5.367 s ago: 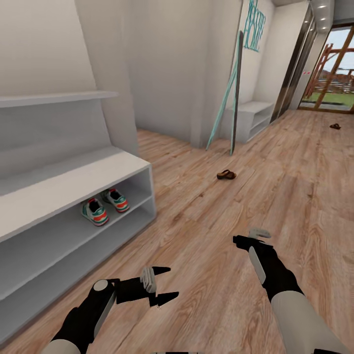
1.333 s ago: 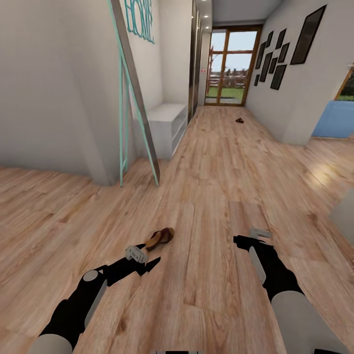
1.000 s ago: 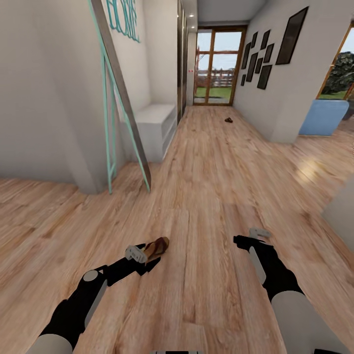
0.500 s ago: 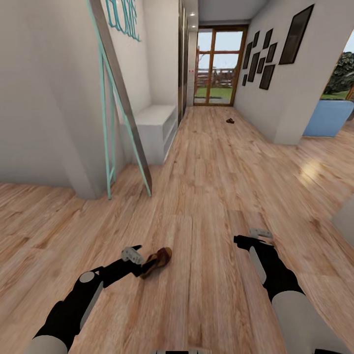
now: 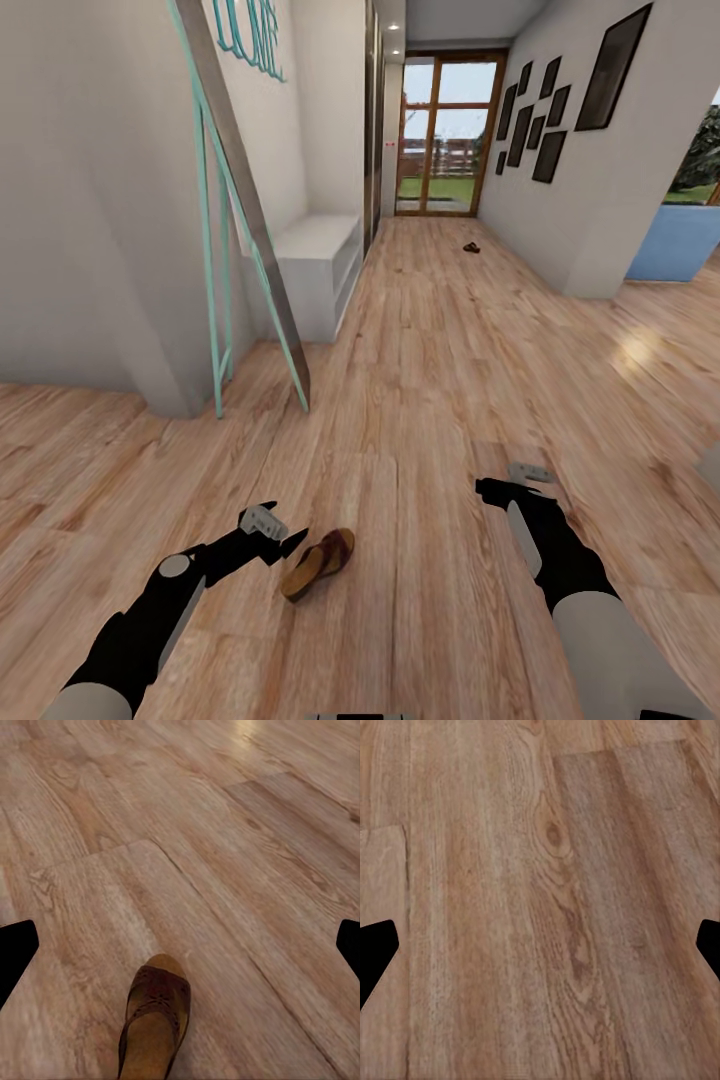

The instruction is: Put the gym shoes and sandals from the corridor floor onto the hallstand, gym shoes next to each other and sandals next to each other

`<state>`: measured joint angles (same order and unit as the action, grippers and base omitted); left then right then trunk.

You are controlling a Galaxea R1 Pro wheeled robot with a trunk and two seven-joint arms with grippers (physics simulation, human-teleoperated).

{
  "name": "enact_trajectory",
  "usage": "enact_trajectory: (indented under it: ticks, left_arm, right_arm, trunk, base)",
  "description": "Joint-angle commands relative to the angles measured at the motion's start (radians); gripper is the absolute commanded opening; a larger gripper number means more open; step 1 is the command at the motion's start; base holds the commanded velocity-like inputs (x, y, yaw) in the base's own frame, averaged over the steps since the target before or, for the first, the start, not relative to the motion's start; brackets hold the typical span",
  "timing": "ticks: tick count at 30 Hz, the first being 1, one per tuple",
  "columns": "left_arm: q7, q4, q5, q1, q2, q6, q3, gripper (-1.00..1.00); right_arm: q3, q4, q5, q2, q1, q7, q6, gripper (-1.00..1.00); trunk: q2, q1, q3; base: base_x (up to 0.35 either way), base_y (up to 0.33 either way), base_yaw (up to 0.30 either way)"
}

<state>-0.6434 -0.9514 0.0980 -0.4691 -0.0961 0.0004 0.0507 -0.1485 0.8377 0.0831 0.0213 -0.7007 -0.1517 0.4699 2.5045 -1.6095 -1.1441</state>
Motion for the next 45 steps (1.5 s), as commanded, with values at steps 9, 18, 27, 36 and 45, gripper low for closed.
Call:
enact_trajectory:
  ticks: [9, 18, 27, 36, 45]
  left_arm:
    - [0.01, 0.021, 0.008, 0.0, -0.001, 0.0, -0.001, 1.0]
    - [0.02, 0.025, 0.009, 0.0, -0.001, 0.0, 0.0, 1.0]
    - [0.021, 0.039, 0.013, 0.0, -0.001, 0.0, 0.0, 1.0]
    - [0.021, 0.047, 0.054, 0.0, -0.003, 0.0, 0.0, 1.0]
    - [0.021, 0.129, 0.061, 0.0, -0.004, -0.03, 0.0, 1.0]
  right_arm:
    - [0.003, 0.001, 0.009, 0.0, 0.0, -0.006, 0.004, 1.0]
    - [0.003, 0.005, 0.009, 0.0, 0.0, -0.006, 0.004, 1.0]
    - [0.003, 0.007, 0.009, 0.0, 0.0, -0.006, 0.004, 1.0]
    - [0.003, 0.008, 0.009, 0.0, 0.0, -0.006, 0.004, 1.0]
    - [0.0, 0.009, 0.009, 0.0, 0.0, -0.006, 0.004, 1.0]
  trunk:
    - [0.0, 0.0, -0.001]
    - [0.0, 0.0, -0.003]
    - [0.0, 0.0, -0.011]
    - [0.0, 0.0, -0.011]
    - [0.0, 0.0, -0.011]
  base:
    - [0.072, 0.011, 0.0]
    - [0.279, 0.084, -0.045]
    - [0.227, 0.099, -0.145]
    - [0.019, 0.022, -0.009]
    - [0.0, 0.021, 0.0]
